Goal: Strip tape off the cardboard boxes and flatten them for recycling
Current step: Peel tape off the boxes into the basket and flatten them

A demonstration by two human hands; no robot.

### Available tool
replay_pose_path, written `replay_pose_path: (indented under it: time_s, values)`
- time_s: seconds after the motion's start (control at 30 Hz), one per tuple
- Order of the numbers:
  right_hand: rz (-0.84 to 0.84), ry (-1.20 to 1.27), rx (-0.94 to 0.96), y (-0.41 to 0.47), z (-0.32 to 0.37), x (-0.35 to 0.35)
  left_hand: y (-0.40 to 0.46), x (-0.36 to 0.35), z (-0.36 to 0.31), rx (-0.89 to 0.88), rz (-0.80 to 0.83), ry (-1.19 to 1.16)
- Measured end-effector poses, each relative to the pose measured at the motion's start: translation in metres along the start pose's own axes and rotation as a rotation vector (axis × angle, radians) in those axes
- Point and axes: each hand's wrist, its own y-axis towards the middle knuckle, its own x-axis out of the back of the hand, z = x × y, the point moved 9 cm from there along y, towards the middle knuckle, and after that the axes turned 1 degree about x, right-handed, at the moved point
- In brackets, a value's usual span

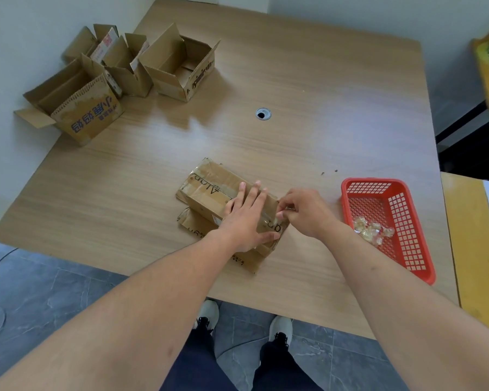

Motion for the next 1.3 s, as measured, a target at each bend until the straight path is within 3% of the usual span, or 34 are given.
replay_pose_path:
  time_s: [0.27, 0.47, 0.57, 0.63, 0.7, 0.9, 1.07, 1.2, 1.3]
  values:
    - [-0.040, 0.000, -0.140, -0.004, -0.001, -0.003, 0.004, 0.000, 0.003, -0.091, 0.048, 0.056]
    - [-0.060, -0.031, -0.129, -0.022, 0.013, -0.015, 0.018, 0.026, 0.001, -0.379, 0.148, 0.141]
    - [-0.121, -0.035, -0.225, -0.023, 0.010, -0.012, 0.027, 0.049, 0.006, -0.242, 0.031, 0.186]
    - [-0.188, 0.002, -0.311, -0.027, 0.009, -0.010, 0.024, 0.050, 0.027, -0.014, 0.059, 0.097]
    - [-0.210, 0.041, -0.393, -0.029, 0.011, -0.015, 0.017, 0.042, 0.040, 0.097, 0.124, -0.050]
    - [-0.137, 0.458, -0.622, -0.029, 0.016, -0.042, 0.001, 0.029, 0.055, 0.113, -0.088, -0.221]
    - [0.084, 0.613, -0.639, -0.018, 0.020, -0.039, 0.002, 0.011, 0.075, 0.018, -0.024, -0.480]
    - [0.052, 0.631, -0.626, -0.016, 0.012, -0.026, 0.008, 0.015, 0.067, -0.062, 0.094, -0.448]
    - [-0.098, 0.579, -0.492, -0.013, 0.010, -0.025, 0.010, 0.017, 0.068, -0.038, 0.105, -0.499]
